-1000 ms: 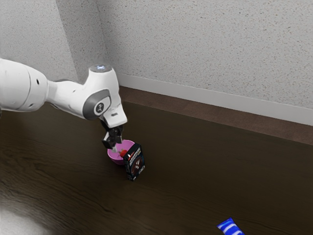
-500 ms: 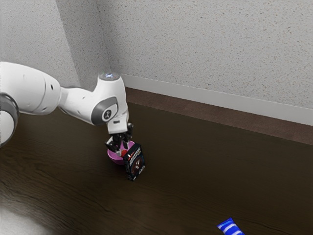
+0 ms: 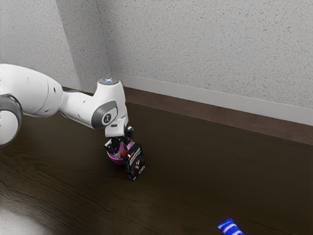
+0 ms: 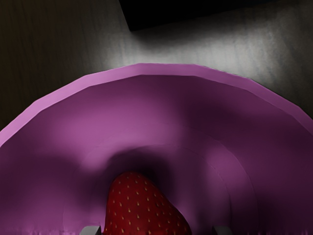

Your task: Take strawberry from the bowl

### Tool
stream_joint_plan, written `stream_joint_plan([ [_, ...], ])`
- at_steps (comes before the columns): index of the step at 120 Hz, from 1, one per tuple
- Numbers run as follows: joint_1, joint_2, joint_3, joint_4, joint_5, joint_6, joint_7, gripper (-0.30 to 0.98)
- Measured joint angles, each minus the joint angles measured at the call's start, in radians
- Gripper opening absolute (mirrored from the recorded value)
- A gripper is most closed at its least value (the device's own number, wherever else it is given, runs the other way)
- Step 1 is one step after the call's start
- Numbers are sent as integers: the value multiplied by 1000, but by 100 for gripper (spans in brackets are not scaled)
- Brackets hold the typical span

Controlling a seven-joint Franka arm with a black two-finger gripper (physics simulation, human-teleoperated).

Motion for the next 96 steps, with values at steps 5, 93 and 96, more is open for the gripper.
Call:
stream_joint_plan([
  [5, 4, 2, 0, 0, -1, 3, 6, 24],
  [93, -39, -205, -1, -22, -16, -20, 30, 1],
  [96, -52, -220, -7, -19, -16, -29, 30, 1],
])
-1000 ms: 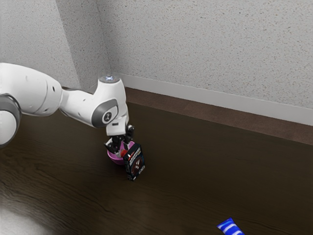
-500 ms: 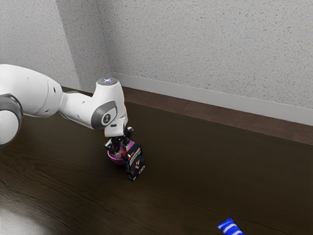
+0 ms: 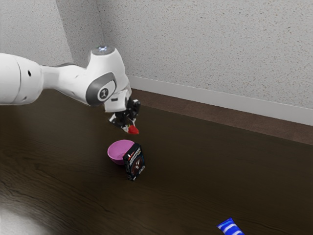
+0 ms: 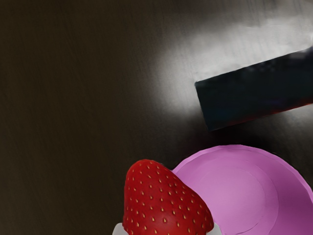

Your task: Take strawberry from the bowl

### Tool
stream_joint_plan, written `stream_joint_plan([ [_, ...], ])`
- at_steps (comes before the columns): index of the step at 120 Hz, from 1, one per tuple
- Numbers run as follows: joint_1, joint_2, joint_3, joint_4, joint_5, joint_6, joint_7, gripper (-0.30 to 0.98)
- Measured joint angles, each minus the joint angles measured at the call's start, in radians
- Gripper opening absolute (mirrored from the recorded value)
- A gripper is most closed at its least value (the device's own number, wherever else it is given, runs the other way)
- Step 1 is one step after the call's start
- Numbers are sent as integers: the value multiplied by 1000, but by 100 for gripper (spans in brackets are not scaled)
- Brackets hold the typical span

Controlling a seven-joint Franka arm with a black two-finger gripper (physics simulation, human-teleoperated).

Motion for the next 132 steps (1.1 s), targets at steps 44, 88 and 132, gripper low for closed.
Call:
stream_joint_plan([
  [44, -32, 115, -225, 123, 5, -44, -38, -1],
  [88, -29, 144, -249, 137, 53, -60, -81, 53],
  [132, 184, -195, -109, 392, 16, -573, -596, 66],
])
